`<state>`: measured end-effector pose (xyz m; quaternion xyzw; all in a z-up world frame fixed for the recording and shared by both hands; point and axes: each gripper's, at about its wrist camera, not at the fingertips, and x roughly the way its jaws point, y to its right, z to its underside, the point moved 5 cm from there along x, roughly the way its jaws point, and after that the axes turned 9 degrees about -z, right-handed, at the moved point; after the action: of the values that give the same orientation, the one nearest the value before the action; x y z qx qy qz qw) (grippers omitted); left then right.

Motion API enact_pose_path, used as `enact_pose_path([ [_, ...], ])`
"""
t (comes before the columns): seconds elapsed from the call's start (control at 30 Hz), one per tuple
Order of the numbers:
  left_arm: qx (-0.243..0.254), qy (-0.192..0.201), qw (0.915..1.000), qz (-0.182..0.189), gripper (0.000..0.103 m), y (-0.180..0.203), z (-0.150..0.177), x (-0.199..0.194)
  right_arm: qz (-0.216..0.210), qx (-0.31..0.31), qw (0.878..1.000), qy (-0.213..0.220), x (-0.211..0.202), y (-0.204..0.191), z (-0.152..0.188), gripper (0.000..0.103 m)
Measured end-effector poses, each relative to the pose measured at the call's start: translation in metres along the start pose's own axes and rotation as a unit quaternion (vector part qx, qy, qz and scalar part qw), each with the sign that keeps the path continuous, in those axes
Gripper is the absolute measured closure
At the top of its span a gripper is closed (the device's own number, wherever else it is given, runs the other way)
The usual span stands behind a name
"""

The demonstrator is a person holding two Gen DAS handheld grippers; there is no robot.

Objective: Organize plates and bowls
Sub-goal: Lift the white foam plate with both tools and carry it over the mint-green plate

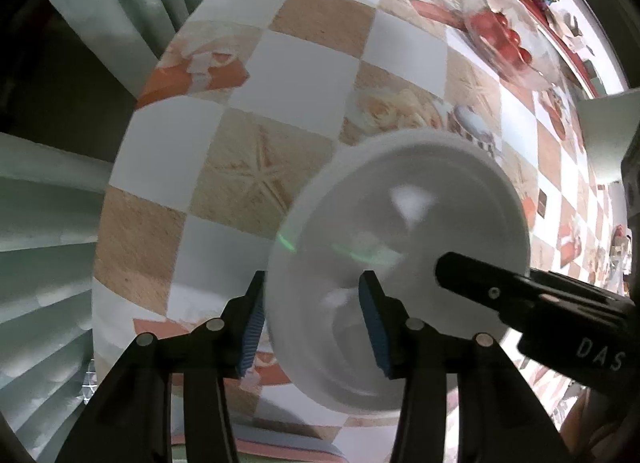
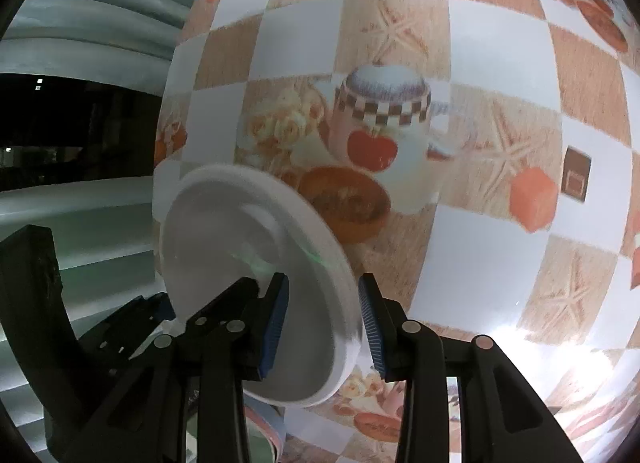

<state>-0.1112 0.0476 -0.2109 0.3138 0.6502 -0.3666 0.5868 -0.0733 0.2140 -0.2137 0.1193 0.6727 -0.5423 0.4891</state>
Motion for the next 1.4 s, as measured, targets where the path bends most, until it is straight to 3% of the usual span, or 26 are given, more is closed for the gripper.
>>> enact_pose_path([
  [0.17, 0.015, 0.007, 0.9999, 0.002, 0.055, 0.003, -0.009, 0.001, -0.007, 0.000, 1.000, -0.007, 0.002, 0.004, 0.000, 0.064],
  [0.3, 0.030, 0.010, 0.9995, -0.002, 0.055, 0.027, 0.002, 0.000, 0.001, 0.000, 1.000, -0.011, 0.002, 0.008, 0.009, 0.064],
  [0.63, 0.052, -0.002, 0.9987, 0.002, 0.055, 0.058, 0.054, 0.000, 0.001, 0.027, 0.999, -0.020, -0.006, 0.035, 0.056, 0.064],
  [0.87, 0.067, -0.013, 0.9976, 0.008, 0.055, 0.084, 0.116, 0.004, 0.005, 0.050, 0.998, -0.024, -0.012, 0.056, 0.098, 0.064],
  [1.2, 0.090, -0.021, 0.9956, 0.014, 0.055, 0.109, 0.177, -0.003, 0.021, 0.068, 0.997, -0.024, -0.024, 0.068, 0.145, 0.064],
  [1.27, 0.093, -0.017, 0.9954, 0.013, 0.055, 0.113, 0.186, -0.011, 0.019, 0.068, 0.997, -0.022, -0.026, 0.064, 0.150, 0.064],
  [1.33, 0.092, -0.016, 0.9955, 0.014, 0.055, 0.116, 0.165, -0.013, 0.020, 0.065, 0.997, -0.021, -0.030, 0.060, 0.155, 0.064],
  [1.4, 0.090, -0.010, 0.9957, 0.015, 0.055, 0.117, 0.171, -0.022, 0.021, 0.061, 0.998, -0.017, -0.037, 0.056, 0.160, 0.064],
])
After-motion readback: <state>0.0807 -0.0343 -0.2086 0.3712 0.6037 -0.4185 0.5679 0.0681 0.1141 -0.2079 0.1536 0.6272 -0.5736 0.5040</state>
